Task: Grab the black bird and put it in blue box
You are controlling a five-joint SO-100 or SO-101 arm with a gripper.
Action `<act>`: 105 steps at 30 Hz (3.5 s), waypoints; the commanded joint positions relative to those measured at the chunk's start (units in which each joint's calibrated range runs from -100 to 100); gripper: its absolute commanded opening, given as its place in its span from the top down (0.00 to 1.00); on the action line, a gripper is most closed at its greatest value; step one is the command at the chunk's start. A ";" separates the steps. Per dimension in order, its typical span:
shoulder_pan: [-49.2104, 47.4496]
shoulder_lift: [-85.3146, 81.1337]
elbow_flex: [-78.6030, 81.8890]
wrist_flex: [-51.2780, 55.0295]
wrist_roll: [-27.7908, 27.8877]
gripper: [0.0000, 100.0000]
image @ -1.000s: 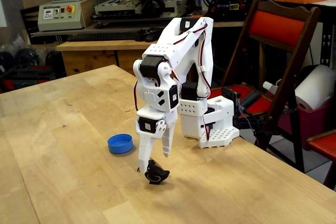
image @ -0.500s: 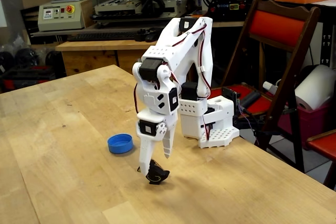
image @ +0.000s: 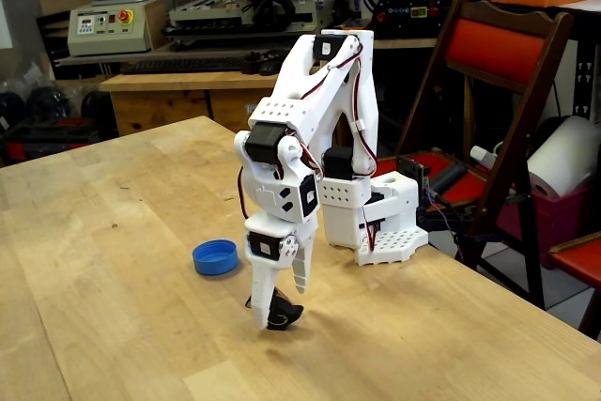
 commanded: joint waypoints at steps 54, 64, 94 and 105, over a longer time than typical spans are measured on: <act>0.01 0.18 -7.34 -7.77 0.20 0.90; 0.08 0.26 -7.43 -7.77 0.10 0.96; 0.08 -0.51 -7.78 -8.48 0.24 0.96; 0.23 0.18 -18.13 -7.92 0.24 0.96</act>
